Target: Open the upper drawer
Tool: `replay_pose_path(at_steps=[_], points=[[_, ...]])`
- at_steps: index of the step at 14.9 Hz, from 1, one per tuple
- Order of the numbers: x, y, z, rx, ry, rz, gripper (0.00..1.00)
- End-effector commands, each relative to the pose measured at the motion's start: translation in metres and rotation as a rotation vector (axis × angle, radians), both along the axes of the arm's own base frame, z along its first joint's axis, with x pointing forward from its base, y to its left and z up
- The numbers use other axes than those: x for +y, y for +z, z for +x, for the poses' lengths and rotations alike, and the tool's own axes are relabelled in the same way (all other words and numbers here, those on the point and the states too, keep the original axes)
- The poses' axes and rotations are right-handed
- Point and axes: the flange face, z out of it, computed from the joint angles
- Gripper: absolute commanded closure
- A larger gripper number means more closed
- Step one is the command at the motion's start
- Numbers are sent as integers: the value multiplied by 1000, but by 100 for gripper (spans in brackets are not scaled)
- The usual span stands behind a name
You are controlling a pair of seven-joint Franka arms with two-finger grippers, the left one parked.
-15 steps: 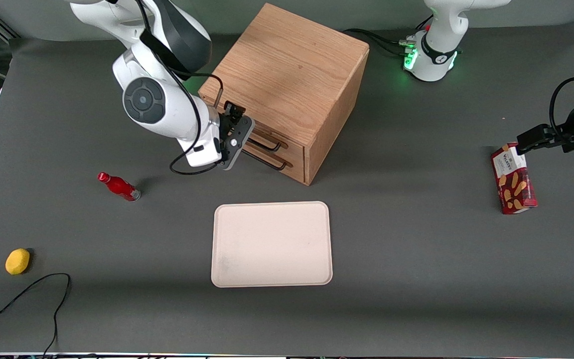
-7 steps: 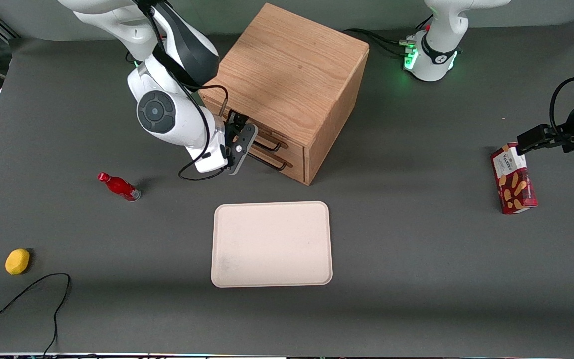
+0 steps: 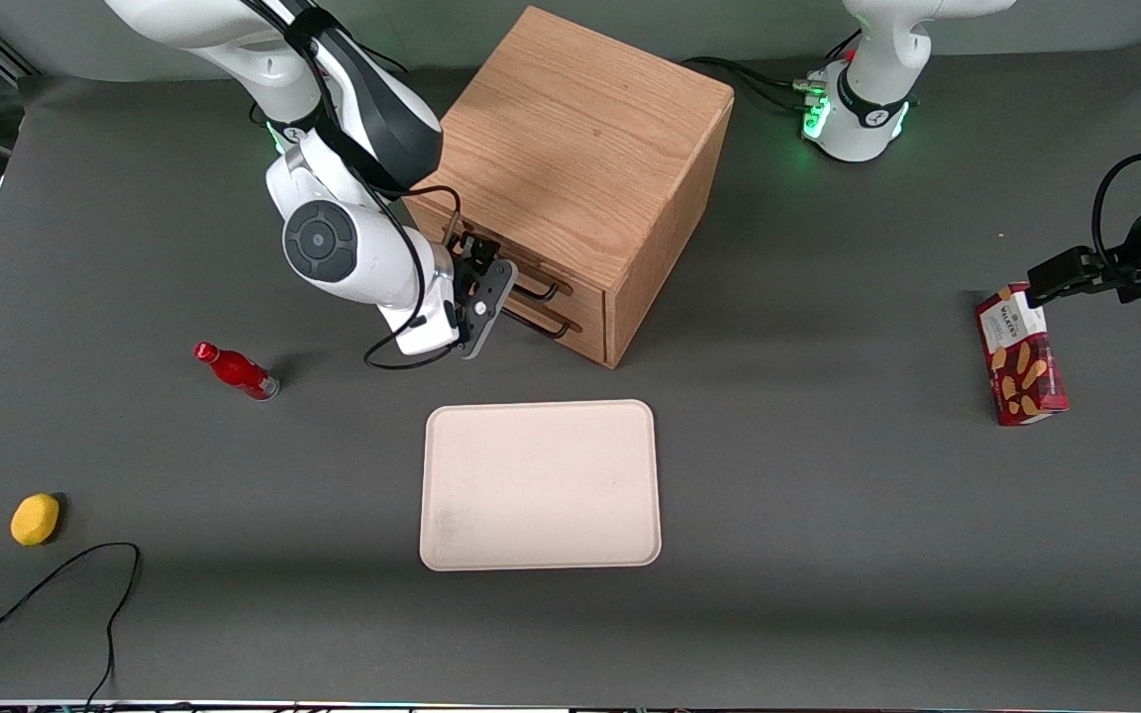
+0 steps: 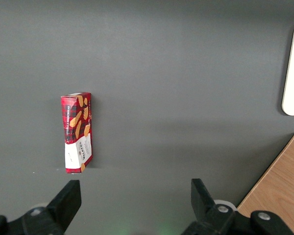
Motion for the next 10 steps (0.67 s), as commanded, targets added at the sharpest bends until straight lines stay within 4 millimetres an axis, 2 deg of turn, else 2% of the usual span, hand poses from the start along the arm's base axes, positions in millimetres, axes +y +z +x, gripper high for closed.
replay_pose_path(at_steps=[1,7,10], points=[[2,-4,6,-45,19,0,0],[-17,3,29,-129,-13,-32,0],[-37,12,49,-159,-55,-36,0]])
